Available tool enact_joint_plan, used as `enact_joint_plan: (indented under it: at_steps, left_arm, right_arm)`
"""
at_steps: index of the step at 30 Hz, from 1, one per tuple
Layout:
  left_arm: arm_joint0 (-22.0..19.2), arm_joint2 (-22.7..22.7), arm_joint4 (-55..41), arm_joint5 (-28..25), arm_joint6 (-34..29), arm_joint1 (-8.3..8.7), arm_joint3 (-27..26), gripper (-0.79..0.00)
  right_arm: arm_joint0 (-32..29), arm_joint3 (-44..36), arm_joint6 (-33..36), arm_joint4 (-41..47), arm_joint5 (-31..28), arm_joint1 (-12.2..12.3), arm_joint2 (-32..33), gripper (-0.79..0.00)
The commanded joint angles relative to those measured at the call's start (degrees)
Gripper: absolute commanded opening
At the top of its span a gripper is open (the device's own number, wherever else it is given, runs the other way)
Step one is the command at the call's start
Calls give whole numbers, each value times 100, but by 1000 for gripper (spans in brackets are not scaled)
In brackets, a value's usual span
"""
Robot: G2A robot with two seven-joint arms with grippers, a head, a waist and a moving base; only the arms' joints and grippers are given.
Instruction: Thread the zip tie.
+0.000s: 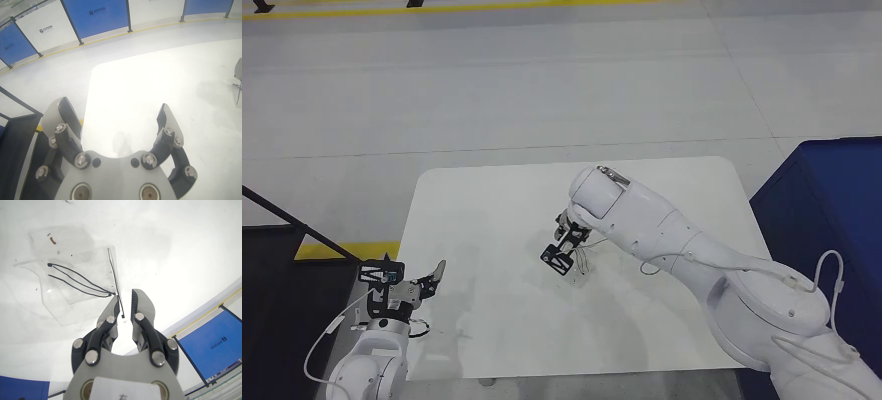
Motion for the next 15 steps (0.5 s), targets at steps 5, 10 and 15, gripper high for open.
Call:
enact_joint_plan:
  at_steps: [5,10,15]
  left_arm:
    - [0,0,0,0,0,0,0,0]
    - [0,0,0,0,0,0,0,0]
    - [0,0,0,0,0,0,0,0]
  right_arm:
    - [-16,-187,125,150,0,127,2,-693]
    - [-38,-334,224,236,0,217,2,-711]
    - [-51,-488,297,317,0,295,2,-696]
